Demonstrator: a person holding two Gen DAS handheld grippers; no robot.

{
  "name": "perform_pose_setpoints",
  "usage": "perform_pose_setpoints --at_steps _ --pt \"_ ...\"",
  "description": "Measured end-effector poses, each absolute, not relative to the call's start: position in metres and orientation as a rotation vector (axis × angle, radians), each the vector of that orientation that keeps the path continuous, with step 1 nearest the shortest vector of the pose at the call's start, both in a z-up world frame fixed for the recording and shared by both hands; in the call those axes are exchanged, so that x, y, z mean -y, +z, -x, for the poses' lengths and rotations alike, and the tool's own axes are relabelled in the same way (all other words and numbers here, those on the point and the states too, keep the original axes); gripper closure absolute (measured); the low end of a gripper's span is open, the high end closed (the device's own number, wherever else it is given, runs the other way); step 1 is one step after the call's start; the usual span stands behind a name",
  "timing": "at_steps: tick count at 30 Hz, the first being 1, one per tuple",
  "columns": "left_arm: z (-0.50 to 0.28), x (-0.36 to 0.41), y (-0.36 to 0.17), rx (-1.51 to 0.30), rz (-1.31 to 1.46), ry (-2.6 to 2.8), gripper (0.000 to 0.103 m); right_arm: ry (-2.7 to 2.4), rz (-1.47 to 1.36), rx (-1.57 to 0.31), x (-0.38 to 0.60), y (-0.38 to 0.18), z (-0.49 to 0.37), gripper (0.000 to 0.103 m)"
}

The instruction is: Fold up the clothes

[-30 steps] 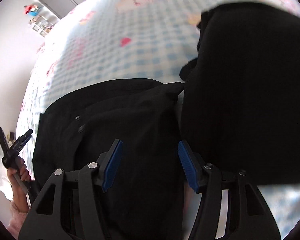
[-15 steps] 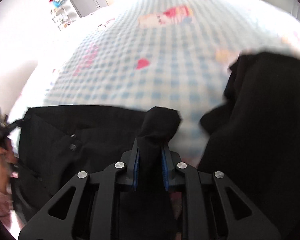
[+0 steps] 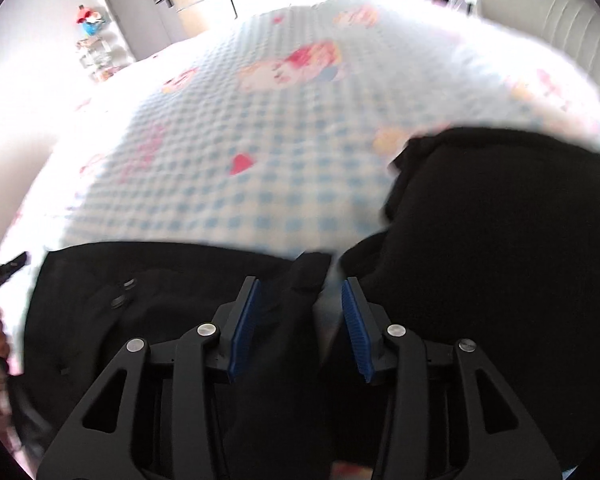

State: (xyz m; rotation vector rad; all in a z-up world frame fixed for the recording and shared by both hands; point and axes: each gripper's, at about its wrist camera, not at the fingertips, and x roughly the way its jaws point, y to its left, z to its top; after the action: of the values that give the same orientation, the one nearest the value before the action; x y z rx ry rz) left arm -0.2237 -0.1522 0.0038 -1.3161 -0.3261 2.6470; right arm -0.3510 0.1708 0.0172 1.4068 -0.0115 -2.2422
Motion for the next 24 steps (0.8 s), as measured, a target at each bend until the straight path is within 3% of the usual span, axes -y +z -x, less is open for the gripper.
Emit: perform_pose_setpoints --at_steps 7,10,13,16,17,19,24 --pt "0.24 0.023 -0.049 0.12 1.493 2.312 0.059 -2.191 -1.58 -0.146 -0.145 -0.023 0.356 0.064" --pt "0.255 0.01 -0.061 0.155 1.584 2.276 0.057 -2.218 -1.541 -0.179 -0.141 -0.003 0.35 0.063" --pt "0.247 0.001 -0.05 0.23 1.518 2.242 0.038 -2.268 -1.438 -0.206 -0.145 0.037 0.331 0.059" --pt "0.243 -0.019 -0.054 0.125 1.521 2.281 0.039 -2.256 -1.382 -0.142 -0.154 0.07 0.311 0.052" --pt "0.241 -0.026 -0.055 0.089 1.521 2.293 0.042 -2.241 -1.377 -0.111 -0.155 0.077 0.304 0.052" --pt "0.242 -0.035 -0.062 0.061 1.536 2.314 0.073 -2.194 -1.379 -0.044 -0.154 0.087 0.291 0.052" --pt "0.255 -0.031 -0.065 0.223 1.529 2.368 0.099 -2.09 -1.47 0.063 -0.131 0.073 0.274 0.048"
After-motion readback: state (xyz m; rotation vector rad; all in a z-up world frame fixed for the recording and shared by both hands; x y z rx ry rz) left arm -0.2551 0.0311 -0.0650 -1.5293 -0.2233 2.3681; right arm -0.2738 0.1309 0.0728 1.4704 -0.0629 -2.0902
